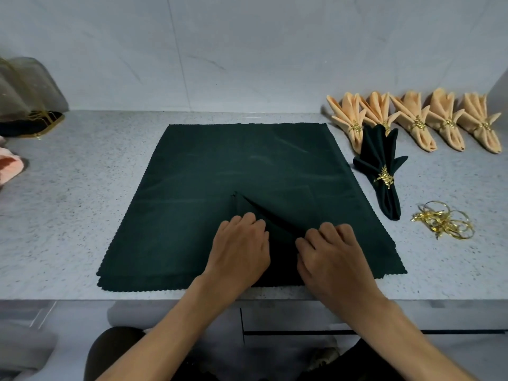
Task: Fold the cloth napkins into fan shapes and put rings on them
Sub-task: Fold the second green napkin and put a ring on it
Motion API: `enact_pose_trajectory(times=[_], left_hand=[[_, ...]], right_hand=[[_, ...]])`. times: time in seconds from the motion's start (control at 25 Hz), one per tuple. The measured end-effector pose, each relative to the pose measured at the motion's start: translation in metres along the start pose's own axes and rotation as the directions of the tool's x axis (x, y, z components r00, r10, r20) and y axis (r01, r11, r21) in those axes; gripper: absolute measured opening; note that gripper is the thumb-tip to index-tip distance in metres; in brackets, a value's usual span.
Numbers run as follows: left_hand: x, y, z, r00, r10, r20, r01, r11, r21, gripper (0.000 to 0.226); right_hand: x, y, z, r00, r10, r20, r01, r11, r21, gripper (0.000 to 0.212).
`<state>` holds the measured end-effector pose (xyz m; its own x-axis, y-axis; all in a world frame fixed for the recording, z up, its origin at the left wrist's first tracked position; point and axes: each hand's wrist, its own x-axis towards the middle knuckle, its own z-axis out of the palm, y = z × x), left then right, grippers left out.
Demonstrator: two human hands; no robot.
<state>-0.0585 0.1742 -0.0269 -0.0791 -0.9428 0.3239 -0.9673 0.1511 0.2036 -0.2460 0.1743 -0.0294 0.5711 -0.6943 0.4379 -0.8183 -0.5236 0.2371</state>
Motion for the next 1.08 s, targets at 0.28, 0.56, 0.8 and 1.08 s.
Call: enact_pose_trajectory(times=[0.28, 0.56, 0.8, 1.08], left_hand=[[0.017, -0.012, -0.011, 0.984, 0.044, 0.172, -0.027, 0.995, -0.097, 0.033], [0.079, -0.022, -0.024, 0.817, 0.328, 0.473, -0.304, 0.944, -0.129, 0.036], [0.022, 0.007, 0.001, 0.942, 0.222, 0.250, -0.210, 0.975, -0.078, 0.041], [0.007, 0.010, 0.016, 0.966, 0.226, 0.127, -0.235, 0.970, 0.064, 0.051]], right_hand=[[0.014, -0.028, -0.007, 0.985, 0.164, -0.055, -0.143, 0.953, 0.268, 0.021], [0.037, -0.093, -0.022, 0.955, 0.279, 0.100, -0.280, 0.744, 0.607, 0.011], [-0.006, 0.025, -0.026, 0.970, -0.047, 0.239, -0.098, 0.823, 0.559, 0.028], [-0.009, 0.062, -0.030, 0.899, -0.307, 0.312, 0.161, 0.895, 0.417, 0.046]])
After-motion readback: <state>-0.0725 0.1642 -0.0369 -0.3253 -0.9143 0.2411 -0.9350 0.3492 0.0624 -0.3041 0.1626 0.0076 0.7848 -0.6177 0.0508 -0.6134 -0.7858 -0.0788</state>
